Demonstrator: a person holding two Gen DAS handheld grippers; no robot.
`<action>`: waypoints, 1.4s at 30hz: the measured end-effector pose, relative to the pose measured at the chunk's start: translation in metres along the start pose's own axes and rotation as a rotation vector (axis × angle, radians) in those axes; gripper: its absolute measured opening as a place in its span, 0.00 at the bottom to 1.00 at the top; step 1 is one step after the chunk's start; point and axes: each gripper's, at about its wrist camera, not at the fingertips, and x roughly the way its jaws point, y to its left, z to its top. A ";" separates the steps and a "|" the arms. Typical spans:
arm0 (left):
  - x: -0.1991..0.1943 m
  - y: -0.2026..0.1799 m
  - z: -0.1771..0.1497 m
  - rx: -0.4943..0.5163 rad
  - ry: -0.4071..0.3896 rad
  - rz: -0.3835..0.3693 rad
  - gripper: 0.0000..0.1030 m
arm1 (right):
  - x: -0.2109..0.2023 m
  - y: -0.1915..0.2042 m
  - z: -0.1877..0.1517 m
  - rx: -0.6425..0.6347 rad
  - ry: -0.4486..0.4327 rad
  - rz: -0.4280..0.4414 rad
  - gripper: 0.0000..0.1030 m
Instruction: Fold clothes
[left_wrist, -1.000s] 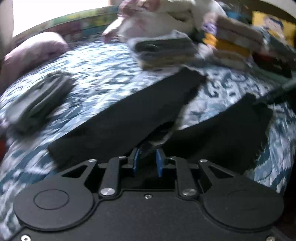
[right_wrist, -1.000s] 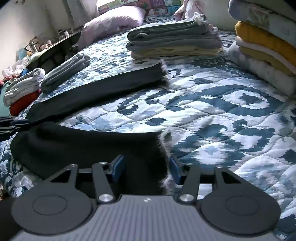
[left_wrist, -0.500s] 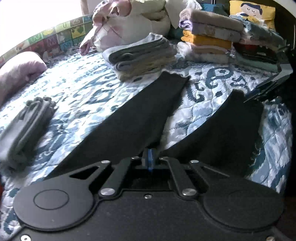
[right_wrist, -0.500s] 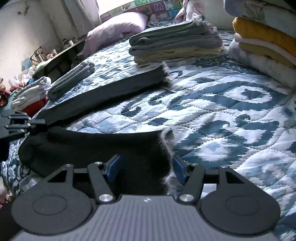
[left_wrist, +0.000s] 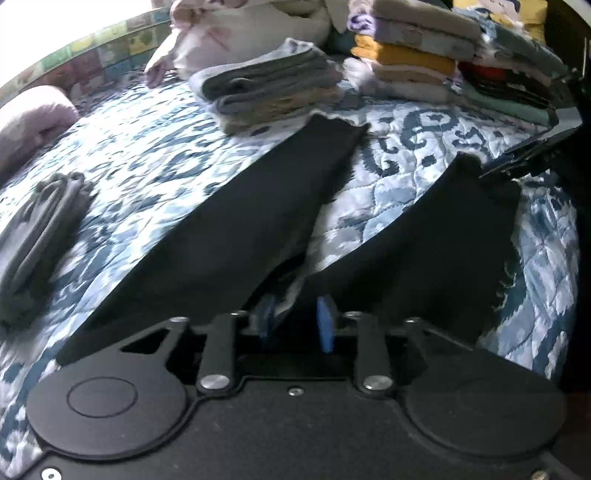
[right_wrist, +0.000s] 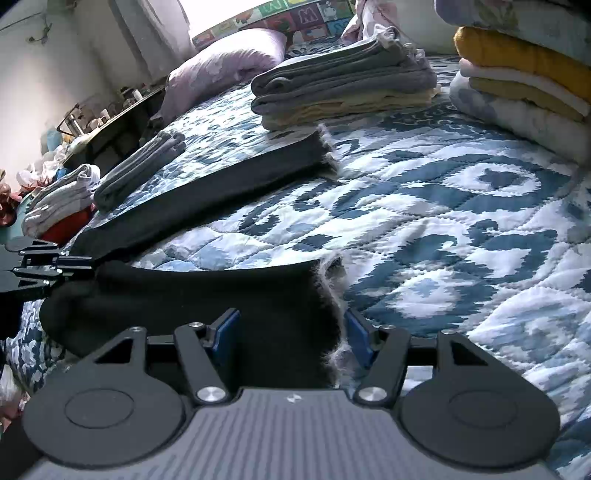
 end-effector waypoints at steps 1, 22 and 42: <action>0.003 -0.001 0.001 0.014 0.010 -0.011 0.25 | 0.000 0.000 0.000 0.001 -0.002 0.000 0.61; -0.048 0.015 -0.027 -0.150 -0.110 0.230 0.27 | -0.004 -0.004 -0.002 0.008 -0.011 -0.021 0.47; -0.060 -0.020 -0.063 -0.367 -0.167 0.250 0.26 | -0.009 -0.017 -0.004 0.122 -0.047 -0.046 0.34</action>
